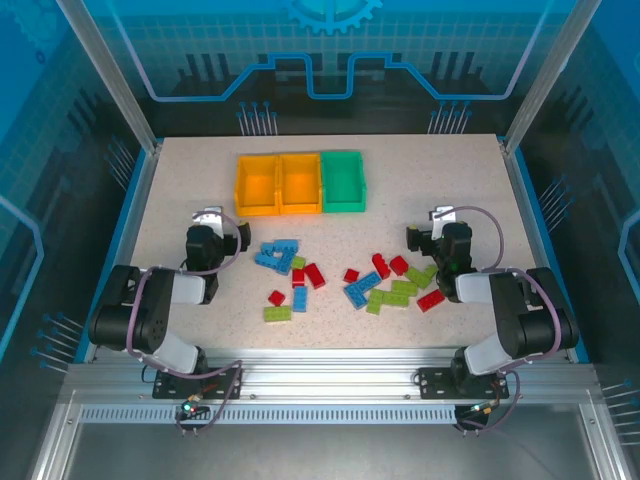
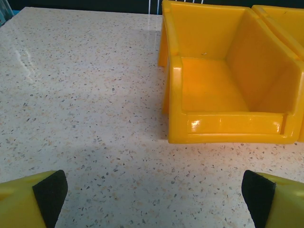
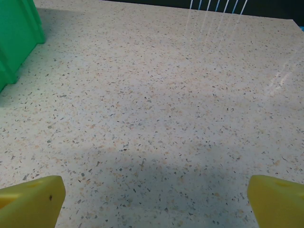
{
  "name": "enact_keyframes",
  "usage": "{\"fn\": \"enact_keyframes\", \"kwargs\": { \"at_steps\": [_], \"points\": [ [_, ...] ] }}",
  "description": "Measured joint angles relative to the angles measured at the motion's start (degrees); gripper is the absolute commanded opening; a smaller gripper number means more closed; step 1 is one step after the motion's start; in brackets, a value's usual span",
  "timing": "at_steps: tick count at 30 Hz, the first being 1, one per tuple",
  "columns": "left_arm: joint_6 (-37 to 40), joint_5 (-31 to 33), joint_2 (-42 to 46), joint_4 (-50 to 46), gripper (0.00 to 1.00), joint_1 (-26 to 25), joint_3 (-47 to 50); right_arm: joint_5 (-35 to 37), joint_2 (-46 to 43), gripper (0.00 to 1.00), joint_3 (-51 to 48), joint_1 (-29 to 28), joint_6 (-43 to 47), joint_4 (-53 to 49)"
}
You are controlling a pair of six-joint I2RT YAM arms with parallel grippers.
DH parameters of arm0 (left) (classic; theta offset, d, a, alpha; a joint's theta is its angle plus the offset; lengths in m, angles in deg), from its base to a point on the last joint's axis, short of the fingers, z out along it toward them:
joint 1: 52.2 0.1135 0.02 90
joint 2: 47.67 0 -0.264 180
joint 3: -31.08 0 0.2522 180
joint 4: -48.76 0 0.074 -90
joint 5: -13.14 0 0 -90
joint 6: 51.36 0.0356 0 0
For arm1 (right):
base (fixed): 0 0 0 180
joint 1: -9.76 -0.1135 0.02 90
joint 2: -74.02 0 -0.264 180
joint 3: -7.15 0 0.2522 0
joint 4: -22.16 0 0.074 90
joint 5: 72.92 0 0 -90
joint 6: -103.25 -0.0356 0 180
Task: Sort the legos into containers by color
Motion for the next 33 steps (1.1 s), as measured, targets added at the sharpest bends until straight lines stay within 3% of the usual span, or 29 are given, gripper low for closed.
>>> {"fn": "enact_keyframes", "kwargs": {
  "at_steps": [33],
  "points": [
    [0.0,0.0,0.0,0.0,0.99,0.0,0.0,-0.8,0.0,1.00,0.0,0.0,0.0,0.0]
  ]
}}
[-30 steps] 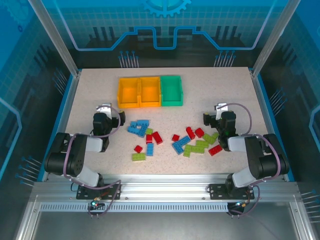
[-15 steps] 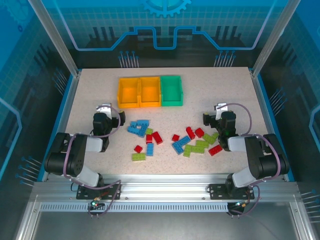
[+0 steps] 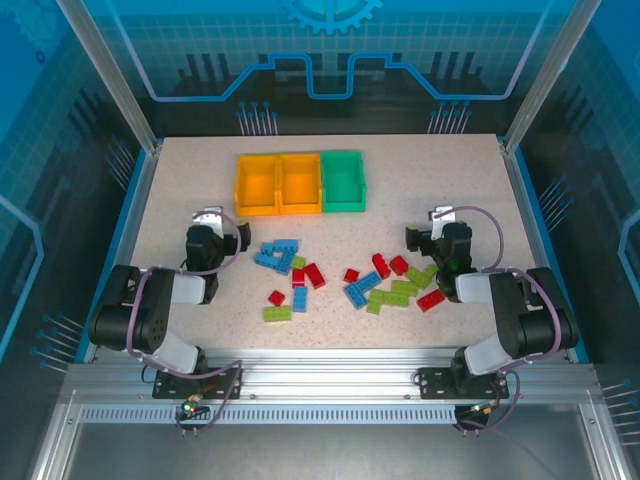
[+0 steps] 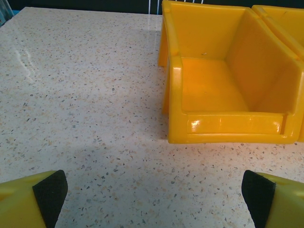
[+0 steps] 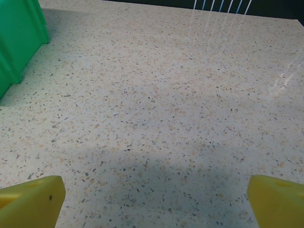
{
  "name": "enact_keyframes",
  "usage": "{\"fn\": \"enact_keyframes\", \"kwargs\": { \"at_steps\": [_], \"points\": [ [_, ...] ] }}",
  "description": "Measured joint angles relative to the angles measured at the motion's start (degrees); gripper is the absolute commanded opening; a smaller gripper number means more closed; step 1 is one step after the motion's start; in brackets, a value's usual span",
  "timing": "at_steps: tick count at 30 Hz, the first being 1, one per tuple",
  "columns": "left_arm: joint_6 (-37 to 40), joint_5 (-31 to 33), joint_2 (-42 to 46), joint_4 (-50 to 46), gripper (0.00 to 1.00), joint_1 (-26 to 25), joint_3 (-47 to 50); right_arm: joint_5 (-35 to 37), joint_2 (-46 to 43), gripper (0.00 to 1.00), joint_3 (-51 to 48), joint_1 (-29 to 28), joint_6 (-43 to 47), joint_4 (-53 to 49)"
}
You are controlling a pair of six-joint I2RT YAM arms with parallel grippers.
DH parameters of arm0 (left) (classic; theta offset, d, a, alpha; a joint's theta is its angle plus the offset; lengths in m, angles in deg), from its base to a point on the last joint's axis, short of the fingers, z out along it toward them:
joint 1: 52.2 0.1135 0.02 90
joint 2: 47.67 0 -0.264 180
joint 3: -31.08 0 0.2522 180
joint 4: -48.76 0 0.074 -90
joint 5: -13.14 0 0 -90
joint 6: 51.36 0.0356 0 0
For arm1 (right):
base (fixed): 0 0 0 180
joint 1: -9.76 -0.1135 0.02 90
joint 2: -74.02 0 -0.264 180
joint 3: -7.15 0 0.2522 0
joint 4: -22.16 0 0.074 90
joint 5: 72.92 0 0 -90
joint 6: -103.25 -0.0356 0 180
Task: Sort the legos into containers by color
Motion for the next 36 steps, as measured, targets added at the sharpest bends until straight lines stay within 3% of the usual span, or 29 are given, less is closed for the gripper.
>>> {"fn": "enact_keyframes", "kwargs": {
  "at_steps": [6,9,11,15,18,24,29,36],
  "points": [
    [0.0,0.0,0.0,0.0,0.99,0.0,0.0,-2.3,0.0,1.00,0.5,0.8,0.3,-1.0],
    [0.0,0.3,0.8,-2.3,0.99,-0.1,-0.5,-3.2,-1.3,0.97,6.4,0.9,0.4,-12.7],
    [-0.9,1.6,4.2,-9.8,0.99,-0.2,-2.4,-3.1,-1.7,0.90,15.0,0.7,-0.8,-23.8],
    [-6.4,3.7,14.0,-29.0,0.99,-0.8,-12.2,-4.0,-2.3,0.90,29.2,-0.8,-3.5,-37.2],
    [-10.8,4.6,20.4,-36.2,0.99,-2.6,-16.2,-4.5,-1.7,0.90,36.0,-5.2,-5.5,-44.9],
    [-17.3,4.8,26.1,-48.4,0.99,-6.0,-15.1,-5.6,11.7,0.84,53.8,-12.9,-10.7,-59.3],
    [-19.8,4.8,28.4,-55.0,0.99,-6.5,-12.7,-6.1,24.8,0.79,65.2,-13.2,-14.9,-67.2],
    [-21.3,4.5,31.7,-57.6,0.99,-6.5,-11.6,-5.8,32.9,0.67,71.3,-13.6,-17.7,-72.9]
  ]
}}
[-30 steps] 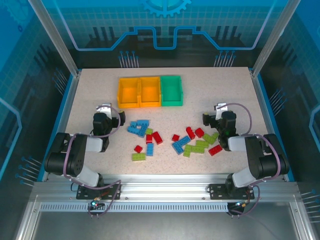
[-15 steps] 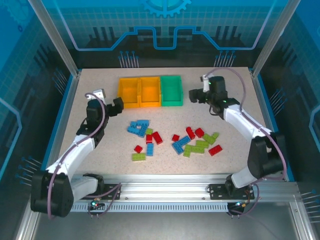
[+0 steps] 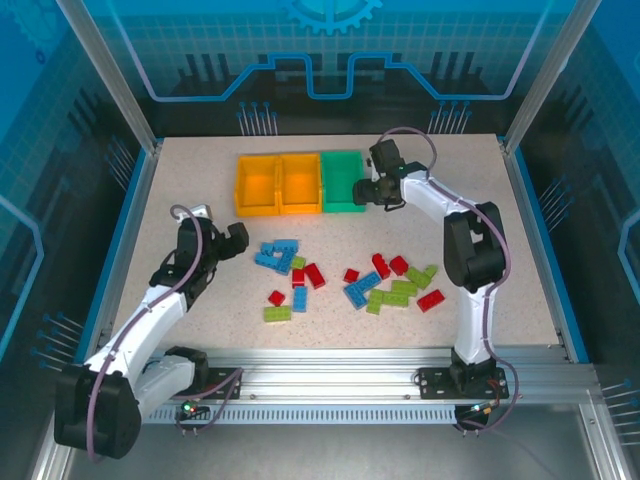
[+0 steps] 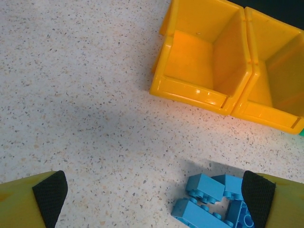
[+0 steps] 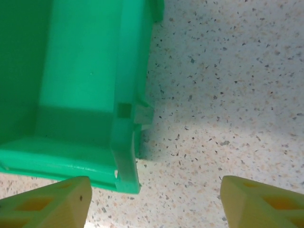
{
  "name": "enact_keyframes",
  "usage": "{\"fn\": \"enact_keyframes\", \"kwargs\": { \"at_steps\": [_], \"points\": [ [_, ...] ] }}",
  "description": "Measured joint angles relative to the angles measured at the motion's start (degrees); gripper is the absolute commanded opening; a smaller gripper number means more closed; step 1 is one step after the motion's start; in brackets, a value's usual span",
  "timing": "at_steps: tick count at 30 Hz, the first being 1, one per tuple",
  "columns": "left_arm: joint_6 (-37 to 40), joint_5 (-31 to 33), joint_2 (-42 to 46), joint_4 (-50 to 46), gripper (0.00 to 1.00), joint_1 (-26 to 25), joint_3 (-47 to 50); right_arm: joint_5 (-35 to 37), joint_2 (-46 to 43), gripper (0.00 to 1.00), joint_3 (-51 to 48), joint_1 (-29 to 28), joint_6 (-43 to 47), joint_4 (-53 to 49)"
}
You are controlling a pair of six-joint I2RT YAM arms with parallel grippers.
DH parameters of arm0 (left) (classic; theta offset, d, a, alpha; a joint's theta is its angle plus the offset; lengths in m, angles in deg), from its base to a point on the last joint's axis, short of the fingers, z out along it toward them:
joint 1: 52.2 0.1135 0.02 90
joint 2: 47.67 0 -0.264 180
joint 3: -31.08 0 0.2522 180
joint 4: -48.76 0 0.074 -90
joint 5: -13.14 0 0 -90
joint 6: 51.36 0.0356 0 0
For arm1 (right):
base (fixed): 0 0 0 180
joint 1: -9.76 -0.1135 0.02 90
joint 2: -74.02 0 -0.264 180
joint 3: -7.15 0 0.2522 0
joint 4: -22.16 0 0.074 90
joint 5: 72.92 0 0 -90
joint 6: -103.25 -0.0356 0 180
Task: Sort the legos into containers by color
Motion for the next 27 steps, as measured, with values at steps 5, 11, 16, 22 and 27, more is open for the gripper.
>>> {"fn": "enact_keyframes", "kwargs": {
  "at_steps": [5,11,16,22,27],
  "points": [
    [-0.5,0.0,1.4,-1.4,0.99,0.0,0.9,0.3,2.8,0.55,4.2,0.0,-0.8,-1.1],
    [-1.8,0.0,2.3,-4.1,0.99,0.0,1.2,0.8,6.6,0.34,8.4,0.0,-1.2,-1.8],
    [-3.6,-0.2,1.0,-7.2,0.99,0.0,1.2,1.1,7.5,0.23,7.8,0.0,-1.9,-1.4],
    [-4.5,-1.1,0.3,-7.8,0.99,-2.6,1.2,1.6,3.1,0.20,-1.0,0.8,-2.5,2.4],
    [-4.7,-1.2,-1.3,-7.8,0.99,-7.3,1.1,2.1,-2.5,0.20,-8.8,3.8,-2.5,3.4]
  ]
}}
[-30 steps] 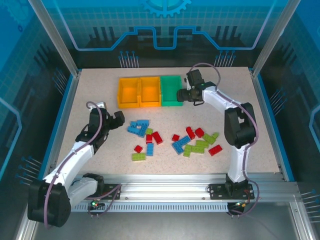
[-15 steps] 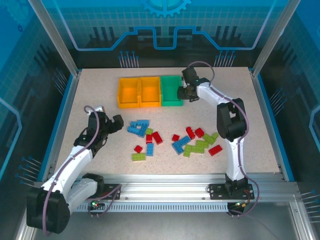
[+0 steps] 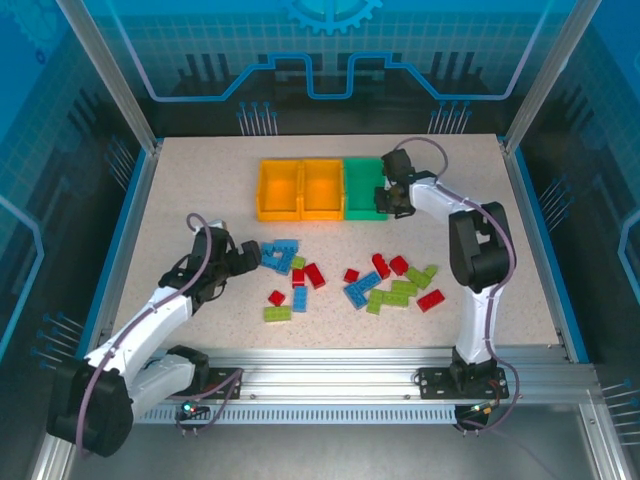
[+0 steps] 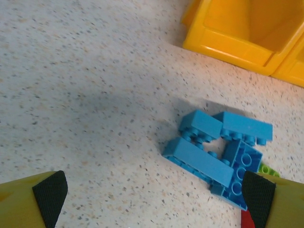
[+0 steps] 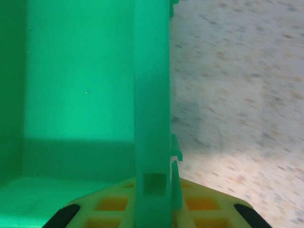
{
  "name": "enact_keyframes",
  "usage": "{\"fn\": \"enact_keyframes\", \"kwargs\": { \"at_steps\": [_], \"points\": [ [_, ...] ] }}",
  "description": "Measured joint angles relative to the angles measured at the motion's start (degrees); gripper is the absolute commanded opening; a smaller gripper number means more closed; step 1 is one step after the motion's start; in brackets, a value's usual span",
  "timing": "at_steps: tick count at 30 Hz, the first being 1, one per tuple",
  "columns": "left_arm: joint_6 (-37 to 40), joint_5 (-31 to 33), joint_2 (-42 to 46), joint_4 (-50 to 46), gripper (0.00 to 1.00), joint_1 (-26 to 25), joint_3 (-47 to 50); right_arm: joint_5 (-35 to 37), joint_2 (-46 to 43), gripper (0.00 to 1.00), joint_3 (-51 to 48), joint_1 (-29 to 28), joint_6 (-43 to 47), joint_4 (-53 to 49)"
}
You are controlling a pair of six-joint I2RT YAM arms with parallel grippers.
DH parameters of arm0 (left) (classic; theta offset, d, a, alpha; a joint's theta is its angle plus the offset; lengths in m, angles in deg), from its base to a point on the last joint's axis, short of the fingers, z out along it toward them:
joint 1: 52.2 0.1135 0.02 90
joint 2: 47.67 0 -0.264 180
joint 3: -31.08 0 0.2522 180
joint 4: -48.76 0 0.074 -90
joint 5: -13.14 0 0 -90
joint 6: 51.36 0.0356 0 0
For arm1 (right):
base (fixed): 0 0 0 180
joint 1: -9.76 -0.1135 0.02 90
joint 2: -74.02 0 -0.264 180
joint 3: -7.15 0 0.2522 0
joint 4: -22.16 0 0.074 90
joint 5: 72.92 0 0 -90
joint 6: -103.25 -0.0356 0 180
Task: Sort the legos into containers by color
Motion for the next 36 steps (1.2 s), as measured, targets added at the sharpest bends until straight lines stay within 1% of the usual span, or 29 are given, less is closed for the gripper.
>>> {"fn": "enact_keyframes", "kwargs": {
  "at_steps": [2,7,9,10,11,12,13,14,19,22,24,26,28,29,32,36],
  "points": [
    [-0.2,0.0,-0.4,0.0,0.99,-1.7,0.0,0.6,-1.8,0.20,-2.1,1.5,0.3,0.1],
    [-0.5,0.5,-0.6,0.2,0.99,-4.2,0.0,0.9,-5.2,0.20,-4.9,3.2,1.2,0.3],
    [-0.7,0.9,-0.6,0.2,0.99,-4.8,0.0,0.7,-6.5,0.25,-5.7,3.5,1.8,0.3],
    [-0.7,1.2,-0.6,0.2,0.99,-5.0,0.0,0.7,-7.0,0.29,-5.9,3.6,2.3,0.3],
    [-0.7,1.4,-0.6,0.2,0.99,-5.2,0.0,0.5,-7.5,0.39,-5.9,3.7,2.3,0.2],
    [-0.7,1.6,-0.6,0.2,0.99,-5.2,0.0,0.1,-7.9,0.59,-5.9,3.9,3.2,0.2],
    [-0.6,1.8,-0.6,0.1,0.99,-5.2,0.0,-0.2,-8.1,0.75,-5.9,4.1,3.7,0.2],
    [-0.4,2.0,-0.6,0.0,0.99,-5.2,0.0,-0.6,-8.2,0.79,-5.9,4.2,4.1,0.0],
    [0.0,2.9,-0.5,-0.9,0.99,-5.2,0.0,-1.4,-9.4,0.83,-6.8,4.4,4.7,-0.3],
    [0.0,3.4,0.0,-1.1,0.99,-5.2,0.0,-1.9,-14.9,0.83,-11.2,3.8,4.7,0.3],
    [0.0,3.7,0.3,-1.1,0.99,-5.2,0.0,-2.2,-21.0,0.83,-15.2,1.6,5.3,0.5],
    [0.0,4.0,0.3,-1.1,0.99,-5.2,0.0,-2.2,-26.6,0.84,-18.5,-3.0,6.4,0.7],
    [0.1,4.2,0.4,-1.2,0.99,-5.2,0.0,-2.5,-30.8,0.84,-21.7,-8.9,7.5,1.4],
    [0.2,4.4,0.4,-1.2,0.99,-5.3,0.0,-2.5,-32.7,0.83,-24.1,-12.9,8.0,2.1],
    [0.8,4.8,0.4,-1.6,0.99,-5.3,0.0,-2.4,-34.6,0.81,-29.7,-21.0,8.4,2.0],
    [1.3,5.0,0.4,-2.0,0.99,-5.3,0.0,-0.7,-34.5,0.78,-35.8,-27.3,6.2,0.3]
  ]
}}
